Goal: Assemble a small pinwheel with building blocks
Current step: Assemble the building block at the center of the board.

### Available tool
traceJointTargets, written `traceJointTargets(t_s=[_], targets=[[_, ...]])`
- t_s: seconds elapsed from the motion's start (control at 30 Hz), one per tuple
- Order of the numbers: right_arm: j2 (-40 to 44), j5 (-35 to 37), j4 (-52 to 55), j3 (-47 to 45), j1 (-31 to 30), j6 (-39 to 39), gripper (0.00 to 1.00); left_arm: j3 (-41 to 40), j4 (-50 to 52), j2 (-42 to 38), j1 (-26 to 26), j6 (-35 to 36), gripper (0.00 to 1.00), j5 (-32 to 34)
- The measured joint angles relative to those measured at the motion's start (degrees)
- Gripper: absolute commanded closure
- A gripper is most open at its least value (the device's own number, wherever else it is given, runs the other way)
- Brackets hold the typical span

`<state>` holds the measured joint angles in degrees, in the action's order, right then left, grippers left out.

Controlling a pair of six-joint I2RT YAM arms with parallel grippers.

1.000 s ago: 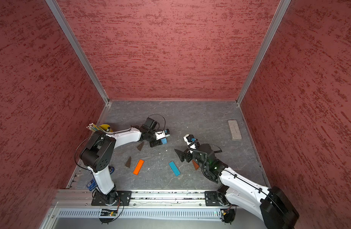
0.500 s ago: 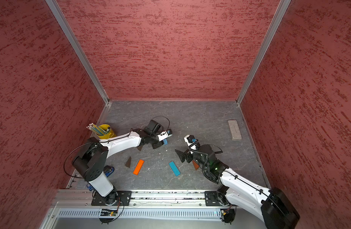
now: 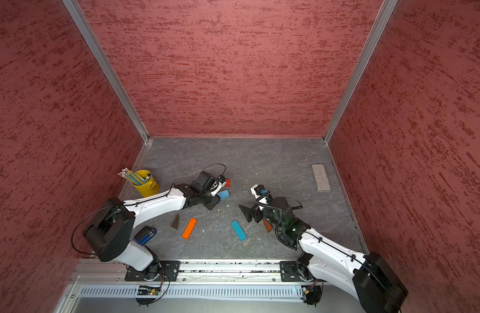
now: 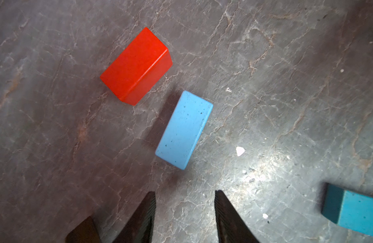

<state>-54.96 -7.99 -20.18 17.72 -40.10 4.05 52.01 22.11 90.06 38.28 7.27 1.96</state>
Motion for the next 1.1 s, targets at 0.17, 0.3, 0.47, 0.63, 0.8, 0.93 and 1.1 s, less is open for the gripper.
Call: traceJointTargets(t_s=[0.17, 0.3, 0.47, 0.63, 0.8, 0.93, 1.1], targets=[[0.0, -0.15, -0.07, 0.0, 0.0, -0.02, 0.01, 2.56, 1.38, 3.93, 0.09, -4.42, 0.55, 0.04], [0.0, -0.15, -0.07, 0.0, 0.0, -0.02, 0.01, 4.37, 2.16, 6.71, 0.5, -6.47, 0.56, 0.2], [0.0, -0.24, -0.09, 0.0, 0.0, -0.02, 0.01, 5.95, 3.56, 8.35, 0.81, -8.02, 0.58, 1.31], [0.0, -0.33, -0.11, 0.0, 0.0, -0.02, 0.01, 8.31, 3.87, 10.45, 0.79, -8.55, 0.58, 2.27], [0.0, -0.33, -0.11, 0.0, 0.0, -0.02, 0.01, 9.57, 4.07, 11.3, 0.61, -8.57, 0.59, 2.64], [0.0, -0.33, -0.11, 0.0, 0.0, -0.02, 0.01, 10.25, 4.07, 11.43, 0.24, -8.55, 0.59, 2.75], [0.0, -0.35, -0.11, 0.0, 0.0, -0.02, 0.01, 10.84, 4.07, 11.96, -0.31, -8.52, 0.59, 2.89]])
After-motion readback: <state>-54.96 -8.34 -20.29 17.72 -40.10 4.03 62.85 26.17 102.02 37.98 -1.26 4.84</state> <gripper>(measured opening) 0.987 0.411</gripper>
